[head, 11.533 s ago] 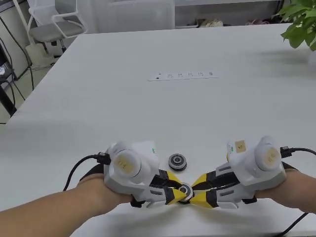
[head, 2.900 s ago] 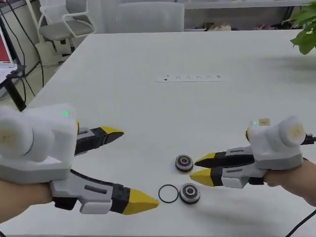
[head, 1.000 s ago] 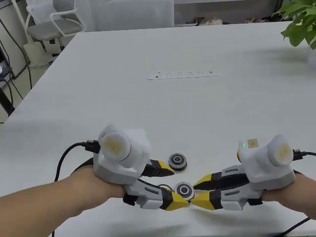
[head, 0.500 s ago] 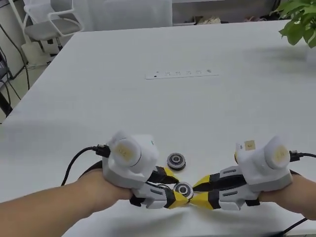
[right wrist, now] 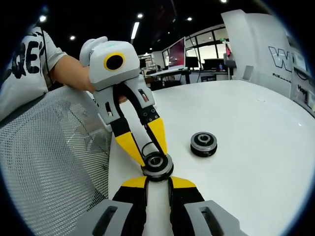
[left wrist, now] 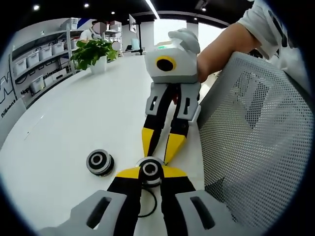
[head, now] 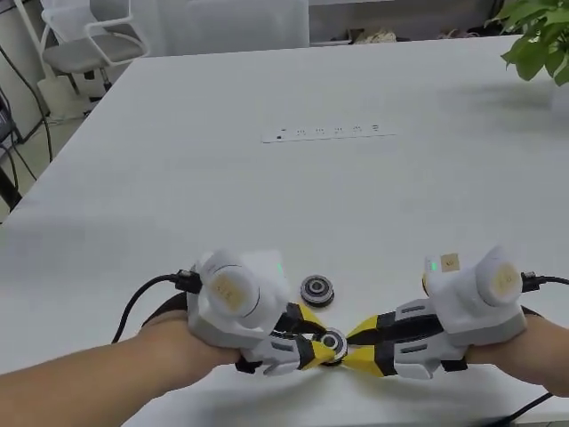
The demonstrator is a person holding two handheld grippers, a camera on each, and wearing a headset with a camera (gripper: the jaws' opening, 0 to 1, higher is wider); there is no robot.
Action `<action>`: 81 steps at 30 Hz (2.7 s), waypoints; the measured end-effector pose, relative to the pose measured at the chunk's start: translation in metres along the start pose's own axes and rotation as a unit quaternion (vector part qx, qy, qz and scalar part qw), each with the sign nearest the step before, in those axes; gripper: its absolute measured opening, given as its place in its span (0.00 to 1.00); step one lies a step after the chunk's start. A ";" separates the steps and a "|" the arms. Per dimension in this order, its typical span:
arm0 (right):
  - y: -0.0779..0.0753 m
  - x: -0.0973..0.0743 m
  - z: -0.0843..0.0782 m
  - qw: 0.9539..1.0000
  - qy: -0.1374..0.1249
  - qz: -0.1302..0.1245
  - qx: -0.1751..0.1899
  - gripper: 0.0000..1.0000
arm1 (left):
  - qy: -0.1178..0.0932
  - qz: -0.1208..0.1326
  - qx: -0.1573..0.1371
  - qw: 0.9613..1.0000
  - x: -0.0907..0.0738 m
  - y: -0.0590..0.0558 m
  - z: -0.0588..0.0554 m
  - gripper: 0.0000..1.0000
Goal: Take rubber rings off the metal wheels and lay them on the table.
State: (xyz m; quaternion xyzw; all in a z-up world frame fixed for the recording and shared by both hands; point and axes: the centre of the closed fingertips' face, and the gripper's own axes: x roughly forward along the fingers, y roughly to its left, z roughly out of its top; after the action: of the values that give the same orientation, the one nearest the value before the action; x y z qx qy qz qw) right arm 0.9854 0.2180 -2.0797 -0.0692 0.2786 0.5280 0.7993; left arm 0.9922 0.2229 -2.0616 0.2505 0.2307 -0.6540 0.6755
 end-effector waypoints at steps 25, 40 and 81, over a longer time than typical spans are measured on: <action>-0.004 -0.001 -0.002 1.000 0.011 -0.016 0.018 0.00 | -0.013 0.013 -0.006 1.000 0.002 0.001 0.000 0.07; -0.008 -0.005 0.000 0.997 -0.009 -0.023 0.067 0.00 | -0.013 0.013 0.000 1.000 0.003 0.001 0.001 0.07; 0.011 -0.004 0.029 0.996 -0.062 0.017 0.063 0.00 | -0.011 0.016 0.000 1.000 0.006 0.001 0.001 0.07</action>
State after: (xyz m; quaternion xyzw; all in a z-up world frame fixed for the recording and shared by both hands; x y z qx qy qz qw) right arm 0.9851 0.2315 -2.0517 0.0190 0.2623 0.5262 0.8087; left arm 0.9935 0.2179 -2.0644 0.2469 0.2193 -0.6455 0.6887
